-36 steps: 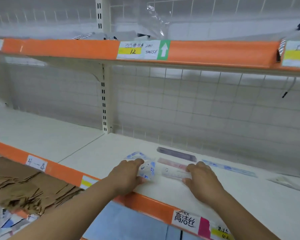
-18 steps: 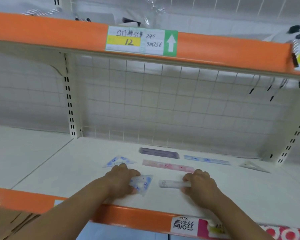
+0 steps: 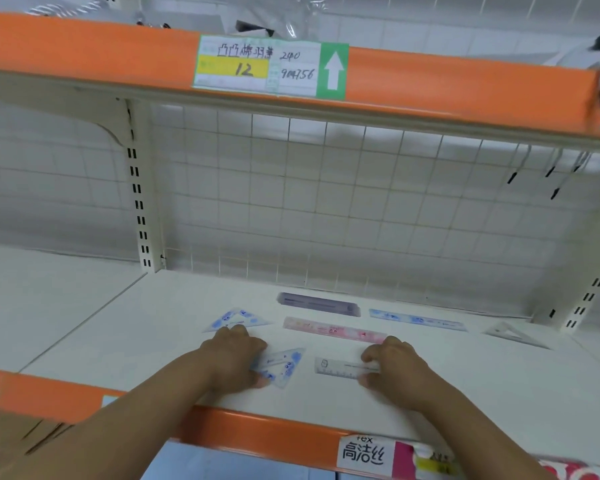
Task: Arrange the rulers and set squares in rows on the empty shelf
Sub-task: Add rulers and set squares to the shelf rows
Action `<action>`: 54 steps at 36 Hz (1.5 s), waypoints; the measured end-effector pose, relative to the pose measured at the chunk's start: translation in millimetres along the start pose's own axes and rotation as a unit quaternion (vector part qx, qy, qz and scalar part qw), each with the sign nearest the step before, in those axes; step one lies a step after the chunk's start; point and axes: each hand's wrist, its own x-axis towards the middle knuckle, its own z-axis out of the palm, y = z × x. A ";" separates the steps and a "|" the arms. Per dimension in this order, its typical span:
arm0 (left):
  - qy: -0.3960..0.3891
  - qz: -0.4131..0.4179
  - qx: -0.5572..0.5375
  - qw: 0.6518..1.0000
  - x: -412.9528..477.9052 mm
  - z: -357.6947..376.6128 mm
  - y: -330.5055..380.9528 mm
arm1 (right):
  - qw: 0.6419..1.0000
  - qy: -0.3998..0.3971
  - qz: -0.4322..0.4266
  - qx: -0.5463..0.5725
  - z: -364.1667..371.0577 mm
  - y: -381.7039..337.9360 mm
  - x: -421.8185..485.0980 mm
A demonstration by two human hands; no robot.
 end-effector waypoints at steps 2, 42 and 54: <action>-0.009 -0.016 0.010 1.000 -2.5 -0.5 -2.4 | 1.000 -0.002 -0.005 0.010 0.7 0.7 1.8; -0.012 -0.206 -0.069 0.976 -36.8 31.0 -76.8 | 0.971 -0.109 -0.204 -0.058 -10.4 -124.6 49.8; -0.014 -0.215 -0.071 0.974 -31.4 27.8 -71.0 | 0.961 -0.007 -0.113 0.251 -14.6 -131.6 68.5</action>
